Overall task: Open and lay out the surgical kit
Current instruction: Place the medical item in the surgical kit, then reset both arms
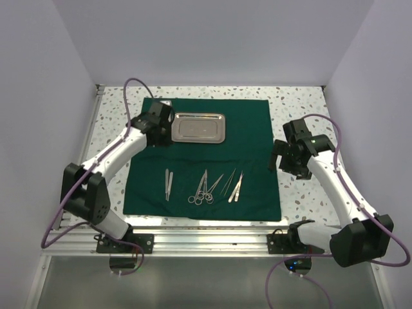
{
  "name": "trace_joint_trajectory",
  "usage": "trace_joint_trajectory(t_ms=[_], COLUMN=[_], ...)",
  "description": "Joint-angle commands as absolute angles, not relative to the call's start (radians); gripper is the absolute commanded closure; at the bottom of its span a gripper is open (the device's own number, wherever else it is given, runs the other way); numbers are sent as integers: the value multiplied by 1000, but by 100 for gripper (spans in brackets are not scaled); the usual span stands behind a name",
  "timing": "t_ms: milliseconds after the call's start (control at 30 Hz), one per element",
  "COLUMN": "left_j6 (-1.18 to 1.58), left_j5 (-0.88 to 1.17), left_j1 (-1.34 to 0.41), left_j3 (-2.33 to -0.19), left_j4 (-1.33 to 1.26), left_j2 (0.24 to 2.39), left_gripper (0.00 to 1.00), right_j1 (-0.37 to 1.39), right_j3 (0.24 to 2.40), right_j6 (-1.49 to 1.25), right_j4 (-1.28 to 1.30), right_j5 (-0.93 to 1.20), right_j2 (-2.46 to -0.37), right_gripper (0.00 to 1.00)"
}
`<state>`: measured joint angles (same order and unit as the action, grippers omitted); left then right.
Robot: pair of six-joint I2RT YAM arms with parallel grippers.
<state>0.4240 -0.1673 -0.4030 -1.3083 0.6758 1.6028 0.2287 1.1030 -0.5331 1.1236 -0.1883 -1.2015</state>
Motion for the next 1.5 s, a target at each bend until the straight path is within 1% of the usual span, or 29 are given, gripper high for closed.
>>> trace_joint_trajectory(t_ms=[0,33,133,233,333,400,433,500,567,600,633,700,833,967,1067,1100,1133,1233,1467], left_j6=[486,506,538,574,597,601,612,620,624,626,621,614,581,551,512,488,477,448,393], left_j5=[-149,-150,-123,-98,-80,-74,-74,-78,-95,-101,-110,-132,-178,-196,-242,-256,-270,-323,-377], left_j1=[-423,-425,-439,-460,-474,-489,-495,-497,-497,-499,-499,-499,-499,-499,-499,-499,-499,-499,-499], left_j3=[-1131,-1049,-912,-815,-752,-752,-758,-765,-785,-795,-822,-859,-1036,-1192,-1290,-1327,-1344,-1403,-1496], left_j4=[680,678,667,658,641,640,649,663,693,702,724,750,840,864,847,836,835,842,825], left_j2=[1459,1431,1336,1273,1241,1242,1244,1250,1249,1241,1236,1230,1244,1238,1214,1209,1207,1215,1233], left_gripper=[100,100,100,100,100,100,92,66,34,9,1,0,0,0,0,0,0,0,0], right_j1=[230,229,229,229,230,229,229,229,229,229,229,230,229,230,229,230,229,230,229], right_j3=[1088,1082,1065,1052,1045,1040,1040,1040,1045,1048,1052,1072,1150,1261,1289,1289,1287,1301,1351], right_j6=[-517,-517,-518,-518,-518,-518,-518,-520,-520,-512,-509,-508,-537,-566,-597,-598,-592,-587,-569], right_j4=[1097,1097,1095,1097,1098,1097,1097,1097,1098,1097,1089,1078,1092,1083,1022,962,934,868,879], right_j5=[-173,-172,-169,-166,-163,-160,-158,-156,-149,-134,-106,-72,-19,32,38,49,57,84,97], right_j2=[-1161,-1157,-1141,-1127,-1123,-1121,-1121,-1118,-1115,-1112,-1108,-1083,-1057,-1032,-961,-933,-884,-833,-873], right_gripper=[2,2,1,2,2,2,2,2,2,2,2,2,2,1,2,2,2,2,2])
